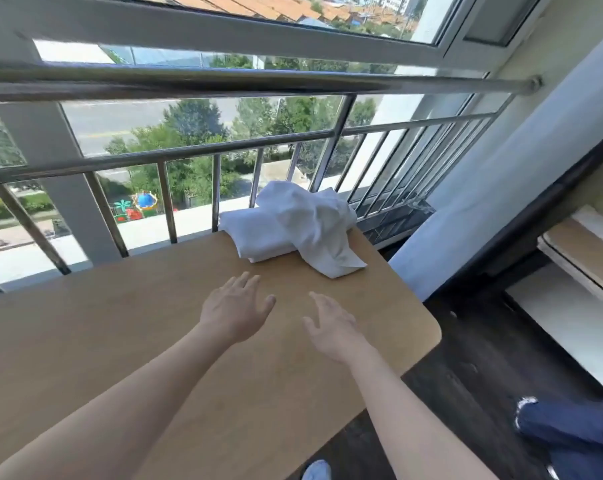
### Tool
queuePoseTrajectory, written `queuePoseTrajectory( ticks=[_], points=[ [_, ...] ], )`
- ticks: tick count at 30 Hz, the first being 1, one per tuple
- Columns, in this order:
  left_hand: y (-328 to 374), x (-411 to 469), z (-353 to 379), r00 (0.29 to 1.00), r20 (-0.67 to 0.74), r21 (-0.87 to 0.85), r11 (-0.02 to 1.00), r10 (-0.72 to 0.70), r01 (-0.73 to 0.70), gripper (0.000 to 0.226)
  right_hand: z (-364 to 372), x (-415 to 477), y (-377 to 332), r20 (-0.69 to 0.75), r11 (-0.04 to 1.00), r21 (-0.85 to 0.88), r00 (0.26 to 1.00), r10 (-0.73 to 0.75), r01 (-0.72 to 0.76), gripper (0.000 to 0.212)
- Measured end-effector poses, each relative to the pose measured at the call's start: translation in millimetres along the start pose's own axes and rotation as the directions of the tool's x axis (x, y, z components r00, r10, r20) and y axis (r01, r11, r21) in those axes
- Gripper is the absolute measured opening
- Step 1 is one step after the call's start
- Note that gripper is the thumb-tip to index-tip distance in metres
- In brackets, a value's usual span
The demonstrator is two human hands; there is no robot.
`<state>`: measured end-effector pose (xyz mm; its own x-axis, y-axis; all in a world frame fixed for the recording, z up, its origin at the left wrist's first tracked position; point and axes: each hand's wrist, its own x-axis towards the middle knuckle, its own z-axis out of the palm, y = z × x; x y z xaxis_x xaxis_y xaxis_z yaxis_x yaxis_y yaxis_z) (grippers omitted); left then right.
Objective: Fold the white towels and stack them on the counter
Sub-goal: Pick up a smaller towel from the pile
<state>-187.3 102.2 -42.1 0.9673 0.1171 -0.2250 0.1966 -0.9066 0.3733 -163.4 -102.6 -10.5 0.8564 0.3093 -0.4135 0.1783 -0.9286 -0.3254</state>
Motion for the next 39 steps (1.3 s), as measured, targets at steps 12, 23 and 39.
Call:
queuePoseTrajectory(
  ticks=[12,23,39],
  points=[
    [81.3,137.4,12.9,0.997,-0.062,-0.020,0.999,-0.048,0.047,0.057,-56.7,152.3,70.8,-0.081,0.992,0.063,0.991,-0.107,0.112,0.055],
    [105.9,275.6,39.8,0.965,-0.251,-0.021,0.997,-0.081,0.078,0.078,-73.6,276.0,129.0,-0.282,0.943,0.290,0.956,-0.078,0.163,0.069],
    [103.6,244.2,24.4,0.913,-0.407,-0.150,0.987,-0.014,-0.051,0.017,-58.5,273.0,93.1,-0.444,0.881,0.414,0.896,-0.027,0.231,0.048]
  ],
)
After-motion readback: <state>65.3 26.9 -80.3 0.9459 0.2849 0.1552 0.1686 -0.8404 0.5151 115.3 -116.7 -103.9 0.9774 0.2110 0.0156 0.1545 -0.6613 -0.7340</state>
